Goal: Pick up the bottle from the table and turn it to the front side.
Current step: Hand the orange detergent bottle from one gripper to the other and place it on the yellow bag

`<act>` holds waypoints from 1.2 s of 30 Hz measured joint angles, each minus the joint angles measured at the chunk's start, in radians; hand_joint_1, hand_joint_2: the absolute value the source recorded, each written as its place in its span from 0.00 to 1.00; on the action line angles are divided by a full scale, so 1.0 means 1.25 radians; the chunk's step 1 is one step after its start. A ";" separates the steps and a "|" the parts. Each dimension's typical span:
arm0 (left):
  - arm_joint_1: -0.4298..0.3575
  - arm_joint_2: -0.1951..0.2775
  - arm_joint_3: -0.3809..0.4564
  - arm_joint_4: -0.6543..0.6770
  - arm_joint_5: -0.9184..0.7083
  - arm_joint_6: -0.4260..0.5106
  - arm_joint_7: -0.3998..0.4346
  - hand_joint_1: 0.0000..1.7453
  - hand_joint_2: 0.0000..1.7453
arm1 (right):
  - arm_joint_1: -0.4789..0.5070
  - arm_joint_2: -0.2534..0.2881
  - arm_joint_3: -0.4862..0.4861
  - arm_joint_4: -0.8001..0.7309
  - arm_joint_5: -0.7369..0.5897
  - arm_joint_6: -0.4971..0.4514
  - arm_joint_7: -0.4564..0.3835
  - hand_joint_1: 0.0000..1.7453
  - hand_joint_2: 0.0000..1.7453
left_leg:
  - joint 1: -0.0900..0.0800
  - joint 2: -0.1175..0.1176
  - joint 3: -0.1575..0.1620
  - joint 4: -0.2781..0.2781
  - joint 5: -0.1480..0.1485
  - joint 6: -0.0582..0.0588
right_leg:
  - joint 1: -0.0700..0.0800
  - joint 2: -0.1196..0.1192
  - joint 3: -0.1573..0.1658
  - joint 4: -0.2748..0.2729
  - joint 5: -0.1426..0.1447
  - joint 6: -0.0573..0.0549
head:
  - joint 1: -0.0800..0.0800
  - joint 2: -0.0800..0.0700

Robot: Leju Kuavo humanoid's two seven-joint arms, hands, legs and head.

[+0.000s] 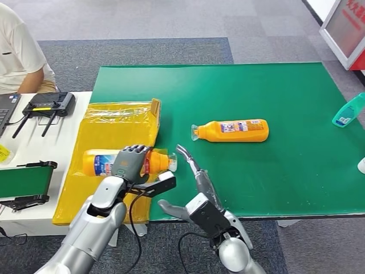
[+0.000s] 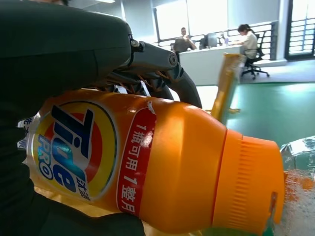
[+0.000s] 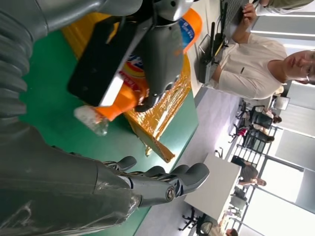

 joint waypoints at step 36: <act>0.044 -0.024 -0.026 -0.068 0.242 -0.060 -0.062 0.00 1.00 | 0.028 0.000 -0.049 -0.013 0.026 -0.028 0.002 0.00 1.00 | 0.000 0.000 0.000 0.000 0.000 0.000 | 0.000 0.000 0.000 0.000 0.000 0.000 | 0.000 0.000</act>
